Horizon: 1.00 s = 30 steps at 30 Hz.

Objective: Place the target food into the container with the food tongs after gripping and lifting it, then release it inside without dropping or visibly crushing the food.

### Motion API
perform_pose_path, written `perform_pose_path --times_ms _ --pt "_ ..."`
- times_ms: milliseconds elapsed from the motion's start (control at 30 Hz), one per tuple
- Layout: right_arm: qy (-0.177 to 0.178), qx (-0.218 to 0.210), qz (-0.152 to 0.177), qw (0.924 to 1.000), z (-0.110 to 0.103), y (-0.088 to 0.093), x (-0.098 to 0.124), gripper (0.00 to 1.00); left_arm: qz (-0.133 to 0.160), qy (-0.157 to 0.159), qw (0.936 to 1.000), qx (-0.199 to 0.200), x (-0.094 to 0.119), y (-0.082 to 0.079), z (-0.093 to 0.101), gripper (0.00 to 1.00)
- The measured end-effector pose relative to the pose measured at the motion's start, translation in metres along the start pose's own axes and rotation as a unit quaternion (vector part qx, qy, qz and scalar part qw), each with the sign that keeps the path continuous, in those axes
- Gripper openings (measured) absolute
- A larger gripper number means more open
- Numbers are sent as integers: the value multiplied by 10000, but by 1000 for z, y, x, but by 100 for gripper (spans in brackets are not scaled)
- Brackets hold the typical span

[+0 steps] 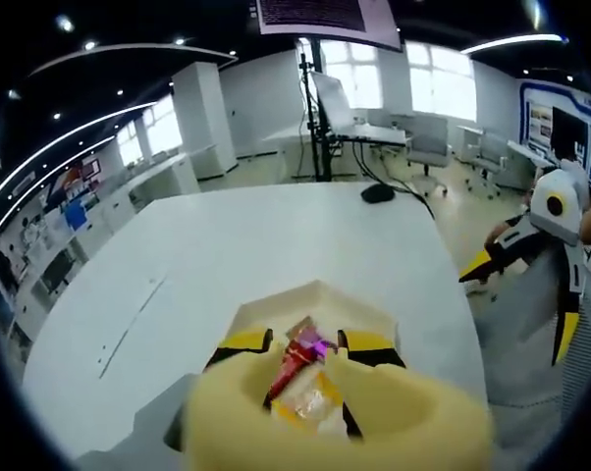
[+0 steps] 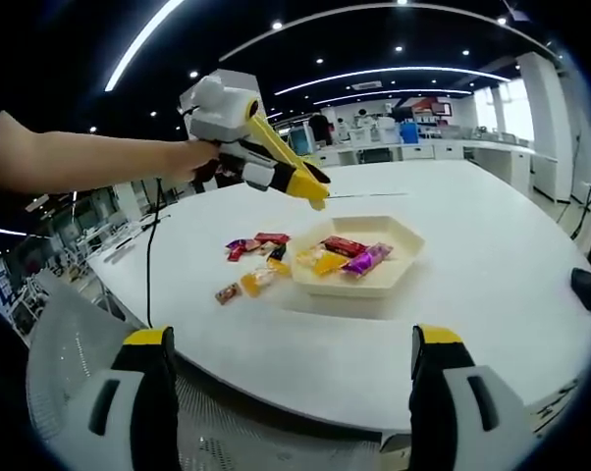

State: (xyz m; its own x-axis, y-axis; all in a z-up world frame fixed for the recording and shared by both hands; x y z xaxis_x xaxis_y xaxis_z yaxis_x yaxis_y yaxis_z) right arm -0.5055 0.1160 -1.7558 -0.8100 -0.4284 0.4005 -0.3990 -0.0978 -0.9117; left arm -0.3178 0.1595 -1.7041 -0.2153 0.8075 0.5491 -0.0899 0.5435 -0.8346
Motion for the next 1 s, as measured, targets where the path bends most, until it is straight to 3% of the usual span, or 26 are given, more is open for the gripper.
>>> perform_pose_path --times_ms 333,667,1000 --pt "-12 1 -14 10000 0 0 0 100 15 -134 9997 218 19 22 -4 23" --pt "-38 11 -68 10000 -1 1 0 100 -60 -343 9978 561 46 57 -8 23" --pt "-52 25 -100 9999 -1 2 -1 100 -74 -505 9952 838 68 80 -2 24"
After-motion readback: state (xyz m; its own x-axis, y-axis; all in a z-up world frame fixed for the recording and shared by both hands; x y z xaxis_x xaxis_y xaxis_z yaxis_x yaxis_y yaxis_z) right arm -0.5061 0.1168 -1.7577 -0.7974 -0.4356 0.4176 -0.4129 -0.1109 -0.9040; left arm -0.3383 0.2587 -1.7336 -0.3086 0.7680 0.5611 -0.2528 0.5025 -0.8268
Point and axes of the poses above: the point that each gripper's makers call its tool centre point, and the gripper's own axes: x roughly backward along the fingers, z roughly to its right, y roughly out of its underside, the point moved 3 cm from there along x, roughly backward along the fingers, and after that the axes turned 6 degrees about x, right-handed, at the moved point
